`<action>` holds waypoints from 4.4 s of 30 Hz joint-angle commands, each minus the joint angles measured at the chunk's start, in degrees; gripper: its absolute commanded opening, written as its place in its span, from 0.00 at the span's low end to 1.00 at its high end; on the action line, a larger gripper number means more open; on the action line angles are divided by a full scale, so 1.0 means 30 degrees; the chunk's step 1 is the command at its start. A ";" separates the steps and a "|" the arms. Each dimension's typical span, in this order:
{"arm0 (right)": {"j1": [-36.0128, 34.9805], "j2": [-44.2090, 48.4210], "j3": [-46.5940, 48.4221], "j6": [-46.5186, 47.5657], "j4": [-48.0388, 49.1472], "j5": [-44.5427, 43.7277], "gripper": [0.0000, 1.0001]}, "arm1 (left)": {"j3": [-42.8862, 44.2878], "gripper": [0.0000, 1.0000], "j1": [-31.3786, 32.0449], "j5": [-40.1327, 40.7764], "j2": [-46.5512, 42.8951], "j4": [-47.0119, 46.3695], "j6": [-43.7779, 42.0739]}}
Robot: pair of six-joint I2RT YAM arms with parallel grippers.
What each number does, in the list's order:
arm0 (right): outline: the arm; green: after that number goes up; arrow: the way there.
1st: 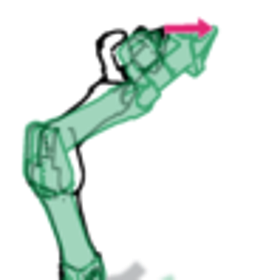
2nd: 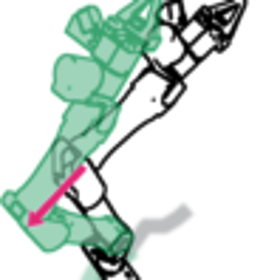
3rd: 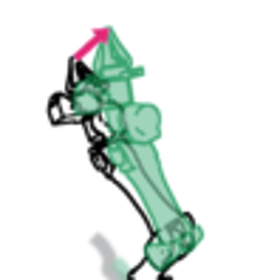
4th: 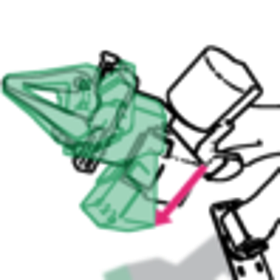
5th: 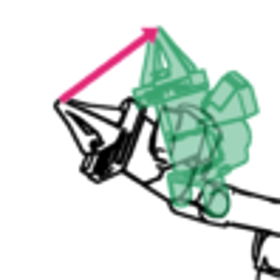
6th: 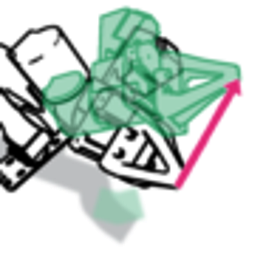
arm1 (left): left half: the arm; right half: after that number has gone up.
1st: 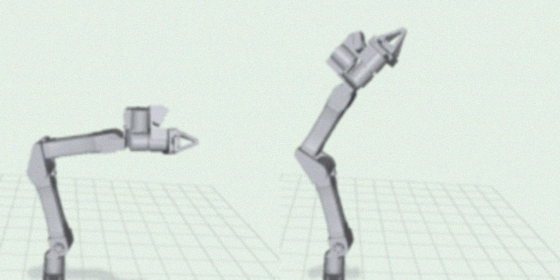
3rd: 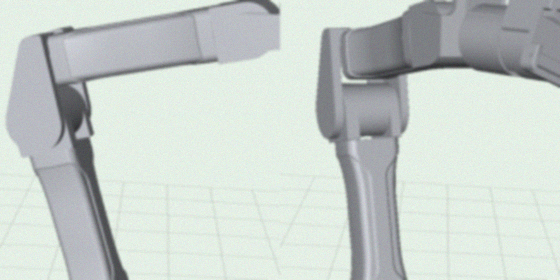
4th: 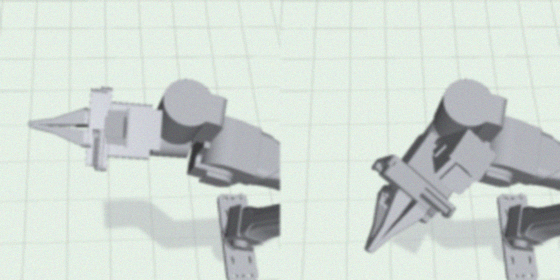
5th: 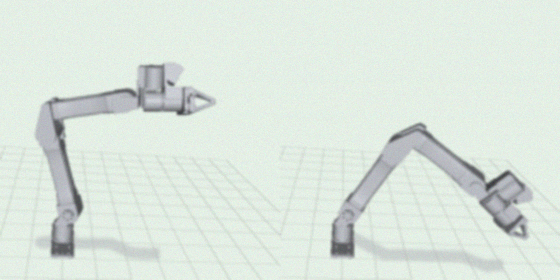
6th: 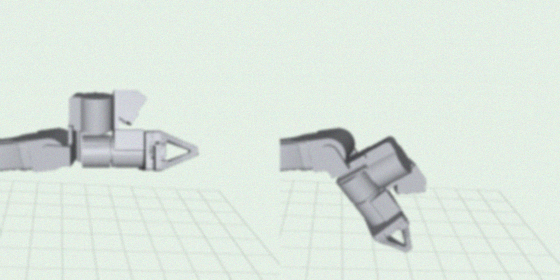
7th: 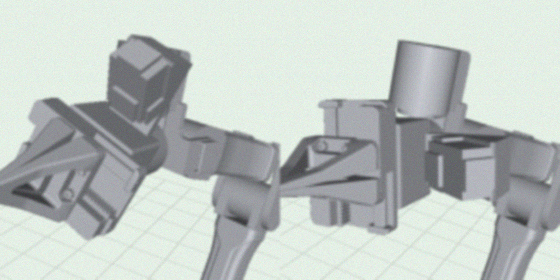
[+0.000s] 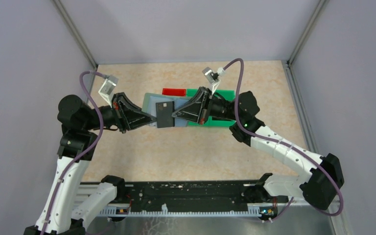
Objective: Take the credit cards out of the card holder
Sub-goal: Remove the credit card from the card holder, then place the credit card in the storage box.
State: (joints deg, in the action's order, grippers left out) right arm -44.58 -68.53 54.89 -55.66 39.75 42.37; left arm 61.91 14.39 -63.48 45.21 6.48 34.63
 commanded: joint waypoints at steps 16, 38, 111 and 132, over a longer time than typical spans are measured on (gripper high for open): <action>-0.0110 0.2191 -0.1298 0.0060 0.1555 -0.2126 0.00 | 0.0672 0.00 0.0095 0.0597 -0.0675 -0.0734 -0.0449; -0.0111 0.1985 -0.2296 -0.1932 0.5234 -0.2164 0.00 | -0.0133 0.00 0.0093 -0.0372 -0.0955 -0.3945 0.1621; 0.9815 -0.7001 0.2077 1.1715 -1.5383 -1.1815 0.00 | 0.2222 0.00 0.0095 0.0567 -0.0480 -0.0025 -0.2753; 0.9791 0.3553 0.4780 0.7327 -1.3564 -0.5451 0.82 | 0.1927 0.00 0.0095 -0.1503 0.0470 -0.1314 0.1470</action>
State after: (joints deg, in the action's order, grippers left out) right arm -15.46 -64.73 67.29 -27.29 -7.09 16.71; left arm 67.55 14.48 -66.67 45.78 4.10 35.31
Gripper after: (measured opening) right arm 0.800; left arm 0.034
